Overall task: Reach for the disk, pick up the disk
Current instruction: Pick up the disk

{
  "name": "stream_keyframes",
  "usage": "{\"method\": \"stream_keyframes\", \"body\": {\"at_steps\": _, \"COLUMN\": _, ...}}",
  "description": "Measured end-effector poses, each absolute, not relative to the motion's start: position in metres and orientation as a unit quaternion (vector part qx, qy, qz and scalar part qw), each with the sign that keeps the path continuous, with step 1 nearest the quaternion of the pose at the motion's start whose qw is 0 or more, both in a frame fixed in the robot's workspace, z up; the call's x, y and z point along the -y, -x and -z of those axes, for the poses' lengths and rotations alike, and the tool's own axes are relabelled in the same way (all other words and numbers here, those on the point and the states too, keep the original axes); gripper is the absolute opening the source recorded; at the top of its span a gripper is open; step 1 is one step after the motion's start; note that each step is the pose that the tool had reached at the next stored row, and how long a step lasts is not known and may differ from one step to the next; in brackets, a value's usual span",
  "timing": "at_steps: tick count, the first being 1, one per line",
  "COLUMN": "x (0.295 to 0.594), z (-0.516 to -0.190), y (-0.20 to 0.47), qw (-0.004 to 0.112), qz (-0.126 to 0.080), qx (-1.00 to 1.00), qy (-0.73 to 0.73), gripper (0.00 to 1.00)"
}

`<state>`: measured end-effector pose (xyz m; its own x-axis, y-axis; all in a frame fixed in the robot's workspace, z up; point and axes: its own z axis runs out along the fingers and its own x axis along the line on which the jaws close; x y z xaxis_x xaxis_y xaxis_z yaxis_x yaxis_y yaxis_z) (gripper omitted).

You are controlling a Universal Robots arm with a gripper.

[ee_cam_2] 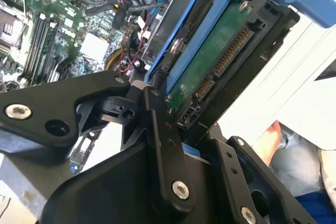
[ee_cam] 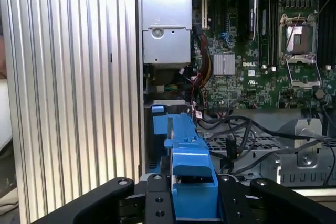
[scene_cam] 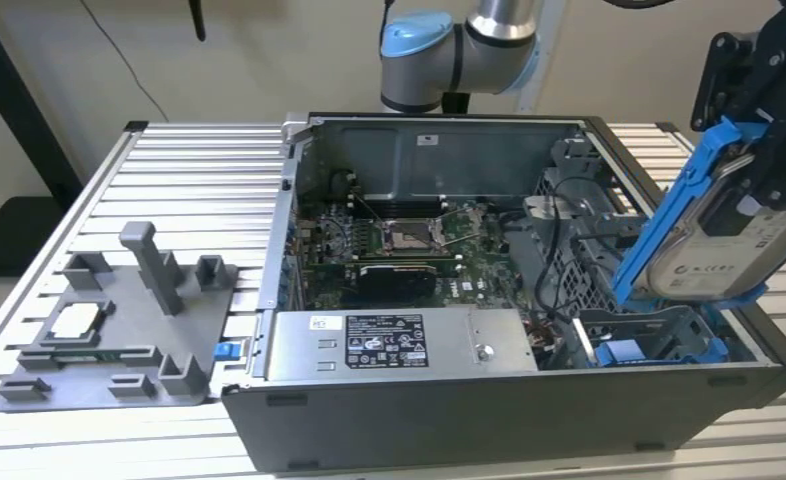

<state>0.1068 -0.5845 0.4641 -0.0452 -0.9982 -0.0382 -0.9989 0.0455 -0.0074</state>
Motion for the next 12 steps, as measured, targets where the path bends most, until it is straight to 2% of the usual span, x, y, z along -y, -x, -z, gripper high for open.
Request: {"method": "stream_keyframes", "body": {"at_steps": 12, "x": 0.5854, "z": -0.4534, "y": -0.1033, "qw": 0.016, "qz": -0.011, "qx": -0.72, "qy": 0.693, "gripper": 0.0}}
